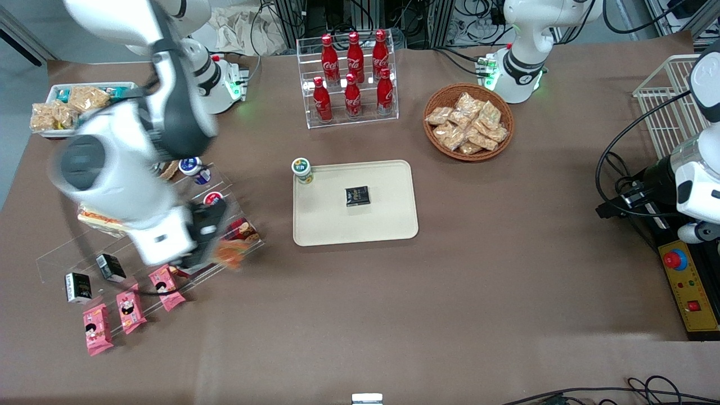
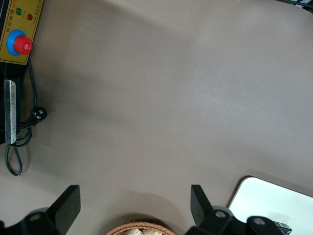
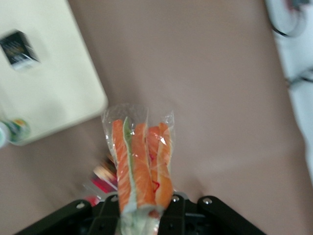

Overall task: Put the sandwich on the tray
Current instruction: 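Lift the sandwich and carry it with the right gripper over the cream tray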

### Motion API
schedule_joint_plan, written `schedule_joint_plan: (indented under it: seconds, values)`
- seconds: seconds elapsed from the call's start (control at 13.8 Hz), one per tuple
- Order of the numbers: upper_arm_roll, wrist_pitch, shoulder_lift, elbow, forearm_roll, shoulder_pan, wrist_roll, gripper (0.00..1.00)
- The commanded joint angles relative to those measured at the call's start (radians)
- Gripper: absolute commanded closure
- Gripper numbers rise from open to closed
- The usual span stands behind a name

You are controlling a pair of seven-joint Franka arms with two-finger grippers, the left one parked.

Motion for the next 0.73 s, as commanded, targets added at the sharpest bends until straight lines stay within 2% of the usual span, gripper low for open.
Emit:
schedule_joint_plan:
  seconds: [0.0, 0.15, 0.29, 0.44, 0.65]
  values:
    - [-0.017, 0.069, 0.091, -0.027, 0.101, 0.11, 0.023, 1.0]
    - [-0.015, 0.222, 0.132, -0.093, 0.142, 0.188, 0.025, 1.0]
    - [-0.015, 0.423, 0.149, -0.225, 0.233, 0.271, 0.022, 1.0]
    - [-0.015, 0.554, 0.166, -0.308, 0.241, 0.336, 0.02, 1.0]
    - [-0.015, 0.585, 0.177, -0.325, 0.244, 0.388, 0.025, 1.0]
